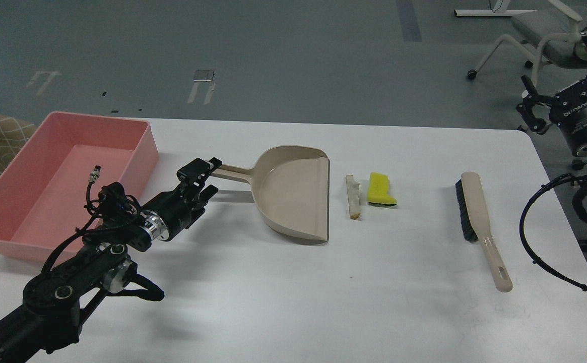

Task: Sweep and dump garbage into bin
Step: 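Reach the left gripper to the beige dustpan handle and grasp it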

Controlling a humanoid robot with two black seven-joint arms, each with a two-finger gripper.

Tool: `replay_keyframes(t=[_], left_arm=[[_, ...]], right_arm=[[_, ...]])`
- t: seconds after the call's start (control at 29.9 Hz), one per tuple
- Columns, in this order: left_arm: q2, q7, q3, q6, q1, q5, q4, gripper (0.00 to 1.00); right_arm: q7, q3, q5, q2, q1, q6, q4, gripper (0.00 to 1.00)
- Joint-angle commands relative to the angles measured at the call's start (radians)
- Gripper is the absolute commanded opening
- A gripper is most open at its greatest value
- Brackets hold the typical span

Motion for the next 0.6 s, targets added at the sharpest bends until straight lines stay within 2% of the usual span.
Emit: replay_keyframes(t=[0.0,0.3,0.33,0.4,0.43,0.57], left_arm=[[-0.023,0.001,0.001,0.000,-0.035,0.000,0.050,0.79],[-0.095,-0.013,0.001,0.003,-0.052,-0.003,0.155,0.78],[-0.095,-0.021,0.001,0.003,-0.052,-0.005,0.160,0.77],[-0.095,-0.047,0.000,0.003,-0.055,-0.011,0.165,0.65],[-0.095,-0.058,0.000,0.003,-0.056,-0.008,0.165,0.62],[-0.095,-0.059,0.000,0.005,-0.061,-0.005,0.166,0.62]], right_arm=[[0.000,0.001,0.000,-0.007,-0.006,0.000,0.000,1.00],[0.000,0.002,0.000,-0.007,-0.024,0.000,0.001,1.00],[0.000,0.002,0.000,-0.007,-0.026,0.000,0.001,1.00],[0.000,0.004,0.000,-0.007,-0.026,0.000,0.001,1.00],[0.000,0.002,0.000,-0.007,-0.027,0.000,0.001,1.00],[0.000,0.004,0.000,-0.007,-0.027,0.000,0.001,1.00]])
